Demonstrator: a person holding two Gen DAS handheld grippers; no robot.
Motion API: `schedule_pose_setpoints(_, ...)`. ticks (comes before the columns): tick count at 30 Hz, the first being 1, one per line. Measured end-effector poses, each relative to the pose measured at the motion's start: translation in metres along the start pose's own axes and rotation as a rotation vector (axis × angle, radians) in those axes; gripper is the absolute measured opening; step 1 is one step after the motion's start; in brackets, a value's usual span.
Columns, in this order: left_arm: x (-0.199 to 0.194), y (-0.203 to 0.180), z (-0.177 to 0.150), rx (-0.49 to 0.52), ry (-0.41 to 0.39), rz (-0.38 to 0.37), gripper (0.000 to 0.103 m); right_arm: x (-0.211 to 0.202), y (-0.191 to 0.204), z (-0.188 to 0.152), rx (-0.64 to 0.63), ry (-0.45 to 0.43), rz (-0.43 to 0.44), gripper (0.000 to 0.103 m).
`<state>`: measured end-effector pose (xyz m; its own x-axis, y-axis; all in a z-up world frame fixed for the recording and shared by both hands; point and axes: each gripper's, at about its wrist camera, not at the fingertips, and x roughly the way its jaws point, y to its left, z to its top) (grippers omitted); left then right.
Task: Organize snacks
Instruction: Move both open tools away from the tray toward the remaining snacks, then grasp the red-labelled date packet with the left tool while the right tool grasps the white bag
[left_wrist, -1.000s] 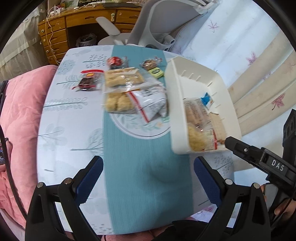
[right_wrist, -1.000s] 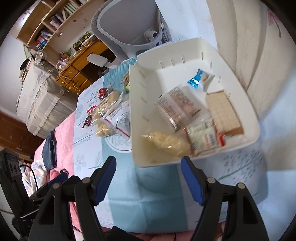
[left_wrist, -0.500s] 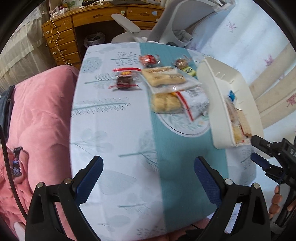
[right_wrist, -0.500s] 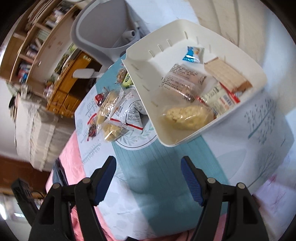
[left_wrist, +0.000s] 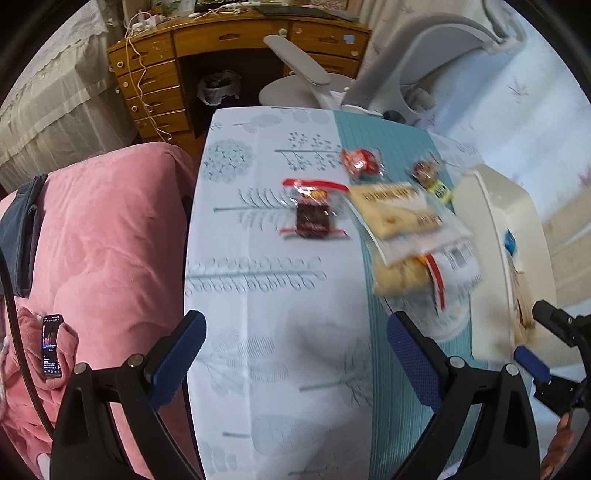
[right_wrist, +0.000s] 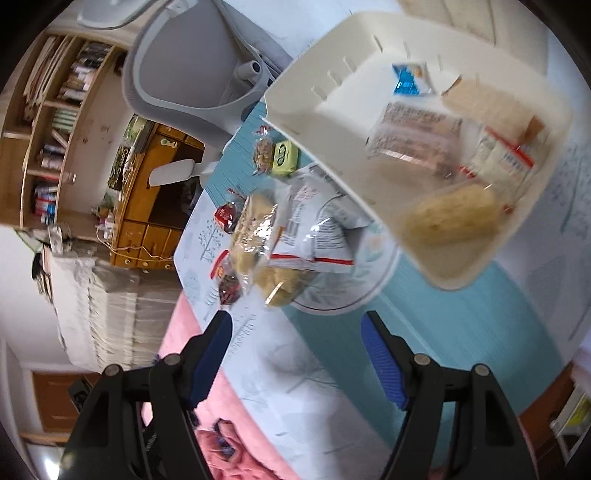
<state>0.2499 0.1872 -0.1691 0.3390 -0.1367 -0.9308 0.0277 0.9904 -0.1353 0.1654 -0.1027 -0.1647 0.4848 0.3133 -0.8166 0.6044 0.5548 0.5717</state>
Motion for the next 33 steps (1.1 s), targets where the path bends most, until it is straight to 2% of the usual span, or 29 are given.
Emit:
schedule_pose_setpoints(6,0.028,0.001,0.031,-0.011,0.020,0.022,0.098,0.026,0.006,0.008,0.089,-0.028,0.018,0.073)
schedule_pose_setpoints(14,0.073,-0.006,0.067,-0.048,0.059,0.015,0.098,0.059,0.005,0.023,0.142,-0.074,-0.031,0.073)
schedule_pose_setpoints(19,0.105,-0.006,0.080,-0.089,0.105,0.015,0.098,0.077,0.007,0.032,0.129,-0.092,-0.074,0.073)
schedule_pose_setpoints(23,0.124,-0.004,0.085,-0.108,0.123,0.029,0.095,0.087,0.007,0.038,0.120,-0.083,-0.098,0.072)
schedule_pose_setpoints(27,0.142,-0.003,0.088,-0.120,0.139,0.041,0.087,0.096,0.007,0.041,0.114,-0.075,-0.119,0.072)
schedule_pose_setpoints(29,0.149,-0.003,0.090,-0.118,0.146,0.041,0.082,0.099,0.006,0.043,0.111,-0.073,-0.128,0.072)
schedule_pose_setpoints(33,0.155,-0.004,0.094,-0.112,0.131,0.018,0.079,0.107,0.005,0.047,0.112,-0.068,-0.161,0.070)
